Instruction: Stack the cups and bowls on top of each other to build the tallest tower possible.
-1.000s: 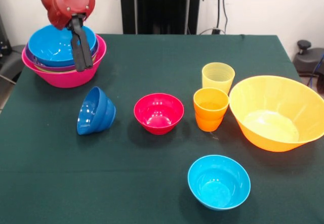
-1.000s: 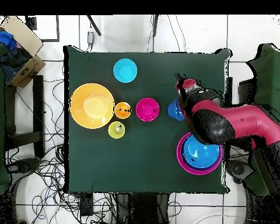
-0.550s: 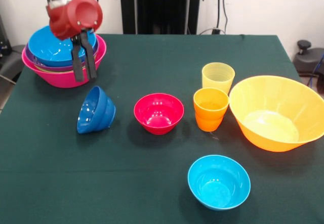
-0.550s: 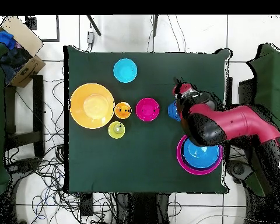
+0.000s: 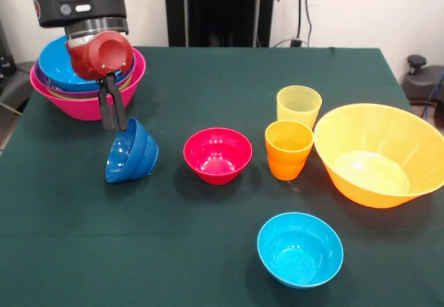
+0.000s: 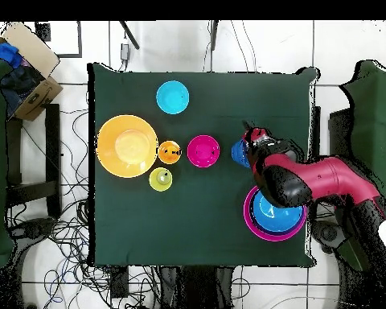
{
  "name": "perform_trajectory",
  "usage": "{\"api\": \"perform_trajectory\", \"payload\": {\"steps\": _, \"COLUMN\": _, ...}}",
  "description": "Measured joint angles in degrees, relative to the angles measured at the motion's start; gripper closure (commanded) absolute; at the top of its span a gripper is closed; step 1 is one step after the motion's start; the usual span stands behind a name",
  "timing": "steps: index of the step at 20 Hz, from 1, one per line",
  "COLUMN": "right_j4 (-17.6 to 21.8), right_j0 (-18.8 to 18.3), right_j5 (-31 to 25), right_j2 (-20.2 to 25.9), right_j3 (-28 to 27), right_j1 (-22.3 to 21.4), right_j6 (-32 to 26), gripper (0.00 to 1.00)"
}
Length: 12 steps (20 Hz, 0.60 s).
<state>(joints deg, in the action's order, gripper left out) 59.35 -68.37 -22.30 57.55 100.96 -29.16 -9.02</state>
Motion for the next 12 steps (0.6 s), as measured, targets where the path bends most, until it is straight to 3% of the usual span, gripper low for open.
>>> {"api": "perform_trajectory", "payload": {"steps": 9, "right_j4": -0.24, "right_j0": -0.35, "right_j5": -0.2, "right_j2": -0.62, "right_j3": -0.74, "right_j1": 3.33, "right_j6": 0.0, "gripper": 0.0}}
{"api": "perform_trajectory", "payload": {"steps": 12, "right_j4": -3.35, "right_j0": -0.33, "right_j5": -2.88, "right_j2": -1.03, "right_j3": -1.68, "right_j1": 5.09, "right_j6": 0.0, "gripper": 0.0}}
